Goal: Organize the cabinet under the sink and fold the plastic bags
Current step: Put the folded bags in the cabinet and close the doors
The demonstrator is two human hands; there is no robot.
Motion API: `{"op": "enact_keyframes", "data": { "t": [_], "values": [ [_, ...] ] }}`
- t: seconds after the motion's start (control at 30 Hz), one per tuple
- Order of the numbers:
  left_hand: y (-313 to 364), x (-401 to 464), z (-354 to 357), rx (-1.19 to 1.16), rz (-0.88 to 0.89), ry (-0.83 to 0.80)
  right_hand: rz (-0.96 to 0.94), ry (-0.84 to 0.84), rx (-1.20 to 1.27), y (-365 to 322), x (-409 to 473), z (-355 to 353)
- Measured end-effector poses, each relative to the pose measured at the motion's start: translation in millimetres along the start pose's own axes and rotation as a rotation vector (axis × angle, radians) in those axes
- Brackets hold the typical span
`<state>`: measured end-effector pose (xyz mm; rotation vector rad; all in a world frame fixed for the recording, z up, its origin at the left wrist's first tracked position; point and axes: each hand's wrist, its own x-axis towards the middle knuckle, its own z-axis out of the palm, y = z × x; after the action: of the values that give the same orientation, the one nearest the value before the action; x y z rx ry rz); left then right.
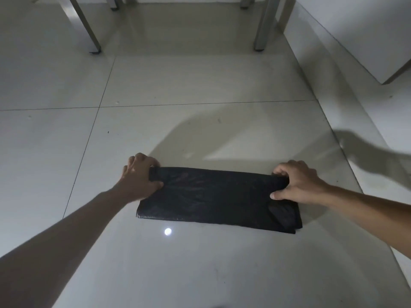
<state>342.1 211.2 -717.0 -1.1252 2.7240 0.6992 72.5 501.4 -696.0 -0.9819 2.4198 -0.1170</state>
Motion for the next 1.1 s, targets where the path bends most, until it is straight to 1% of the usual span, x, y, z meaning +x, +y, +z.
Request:
{"op": "enact_keyframes", "data": {
  "t": [0.13, 0.23, 0.37, 0.47, 0.53, 0.67, 0.8, 1.0, 1.1],
  "values": [
    [3, 14, -16, 0.005, -0.027, -0.181, 0.022, -0.117, 0.043, -1, 5, -15],
    [1, 15, -21, -0.211, -0.086, -0.223, 0.046, -0.178, 0.119, -1, 2, -23],
    [1, 1, -25, -0.516, -0.215, -0.207, 0.137, -0.209, 0.283, 4, -7, -27],
    [-1, -8, -26, -0.849, -0.288, -0.124, 0.216, -0.12, 0.579, 5, -11, -29],
    [-1, -9, -27, -0.981, -0.35, -0.032, 0.227, -0.047, 0.733, 1, -11, -34],
    [4, 9, -40, -1.017, -0.445, 0.231, 0.192, 0.164, 0.794, -18, 2, -49],
    [17, 37, -74, -1.07, -0.425, 0.366, 0.131, 0.32, 0.847, -41, 31, -81],
    [29, 103, -158, -1.054, -0.294, 0.509, 0.021, 0.48, 0.841, -80, 94, -166],
    [41, 129, -209, -1.066, -0.212, 0.563, -0.016, 0.507, 0.833, -104, 121, -212]
  ]
}}
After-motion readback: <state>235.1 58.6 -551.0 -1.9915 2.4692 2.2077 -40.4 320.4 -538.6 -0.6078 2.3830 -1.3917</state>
